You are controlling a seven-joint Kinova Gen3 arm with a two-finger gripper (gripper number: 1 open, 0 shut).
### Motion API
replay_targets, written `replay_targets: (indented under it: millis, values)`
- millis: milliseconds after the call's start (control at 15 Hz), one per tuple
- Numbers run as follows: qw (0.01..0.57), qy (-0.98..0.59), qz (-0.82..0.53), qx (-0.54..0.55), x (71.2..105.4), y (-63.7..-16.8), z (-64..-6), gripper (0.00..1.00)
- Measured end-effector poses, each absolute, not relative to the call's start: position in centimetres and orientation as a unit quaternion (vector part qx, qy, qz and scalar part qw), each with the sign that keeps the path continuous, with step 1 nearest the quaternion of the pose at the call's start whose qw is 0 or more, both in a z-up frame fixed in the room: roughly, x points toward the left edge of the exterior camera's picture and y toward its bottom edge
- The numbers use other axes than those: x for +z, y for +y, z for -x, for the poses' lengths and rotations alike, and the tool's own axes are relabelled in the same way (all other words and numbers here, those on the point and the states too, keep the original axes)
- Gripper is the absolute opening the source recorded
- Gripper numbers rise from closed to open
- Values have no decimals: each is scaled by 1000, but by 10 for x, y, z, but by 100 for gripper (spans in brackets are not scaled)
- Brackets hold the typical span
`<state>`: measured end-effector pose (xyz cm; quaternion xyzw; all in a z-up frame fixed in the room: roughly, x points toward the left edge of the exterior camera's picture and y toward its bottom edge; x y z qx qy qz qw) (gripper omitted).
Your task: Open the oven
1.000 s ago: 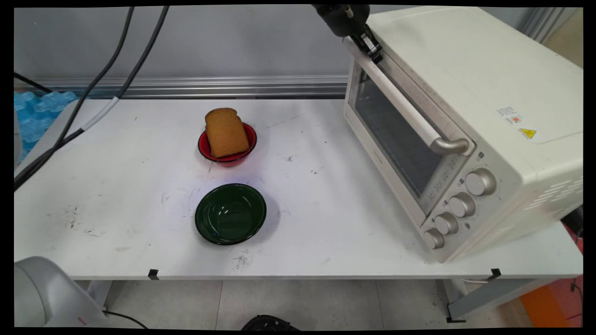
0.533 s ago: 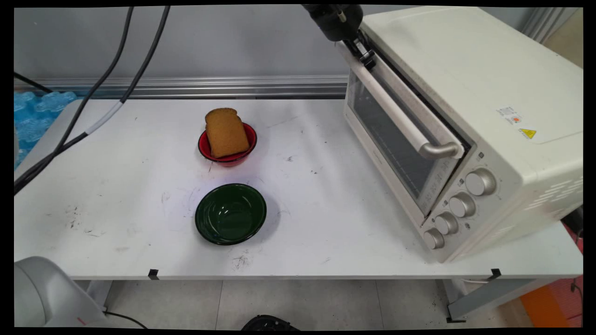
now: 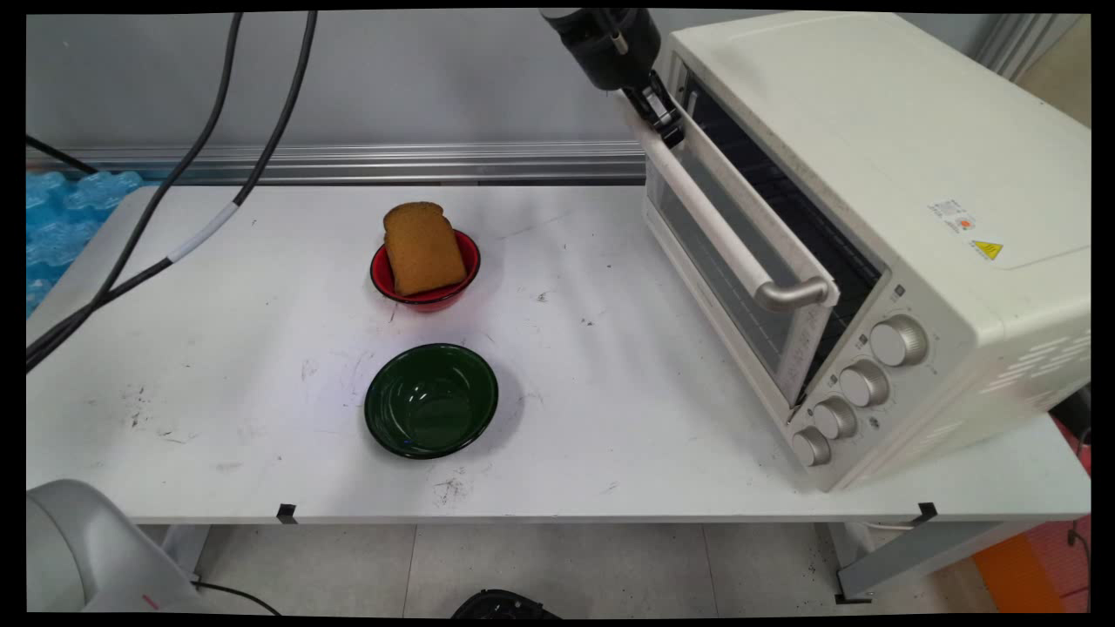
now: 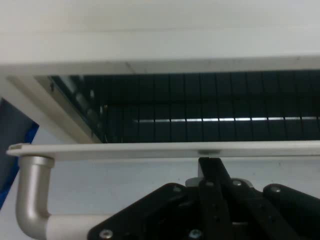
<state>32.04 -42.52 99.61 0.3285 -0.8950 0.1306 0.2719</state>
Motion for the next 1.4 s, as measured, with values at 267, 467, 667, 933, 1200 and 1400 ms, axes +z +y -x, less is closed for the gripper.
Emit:
replay_targets:
  millis: [267, 467, 667, 933, 1200, 1400]
  values:
    - [261, -898, -331, 122, 991, -418, -327, 0]
    - [256, -900, -333, 118, 988, -416, -329, 0]
    - [251, -901, -334, 115, 984, -414, -332, 0]
    - [245, -903, -336, 111, 975, -411, -338, 0]
    - [245, -902, -338, 108, 967, -407, -343, 0]
    - [245, -902, -340, 105, 958, -402, -348, 0]
